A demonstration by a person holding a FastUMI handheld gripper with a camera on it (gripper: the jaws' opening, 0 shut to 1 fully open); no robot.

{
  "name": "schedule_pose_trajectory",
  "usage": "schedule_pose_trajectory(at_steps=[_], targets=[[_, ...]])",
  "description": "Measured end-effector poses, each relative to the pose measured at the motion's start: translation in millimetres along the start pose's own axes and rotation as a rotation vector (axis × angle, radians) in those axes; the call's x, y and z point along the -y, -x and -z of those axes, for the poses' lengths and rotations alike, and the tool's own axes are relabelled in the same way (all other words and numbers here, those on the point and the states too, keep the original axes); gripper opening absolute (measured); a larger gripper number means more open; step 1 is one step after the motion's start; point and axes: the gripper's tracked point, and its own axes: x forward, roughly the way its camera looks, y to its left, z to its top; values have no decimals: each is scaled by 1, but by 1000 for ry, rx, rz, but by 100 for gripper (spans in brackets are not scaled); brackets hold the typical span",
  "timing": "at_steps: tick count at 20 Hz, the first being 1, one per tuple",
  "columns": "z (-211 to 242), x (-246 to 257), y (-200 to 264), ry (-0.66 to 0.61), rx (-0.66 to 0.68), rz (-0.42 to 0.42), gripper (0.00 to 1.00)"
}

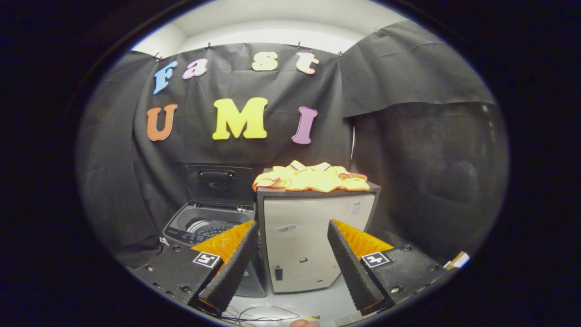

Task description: Put the clothes into the washing machine and then close the washing machine lid.

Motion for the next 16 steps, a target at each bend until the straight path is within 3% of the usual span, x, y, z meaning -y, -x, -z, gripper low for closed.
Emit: schedule_pose_trajectory(at_steps=[6,10,16], targets=[[-20,8,-35,26,29,5,98],[-66,27,-94,46,65,13,98],[-111,52,-201,22,-14,19,98]])
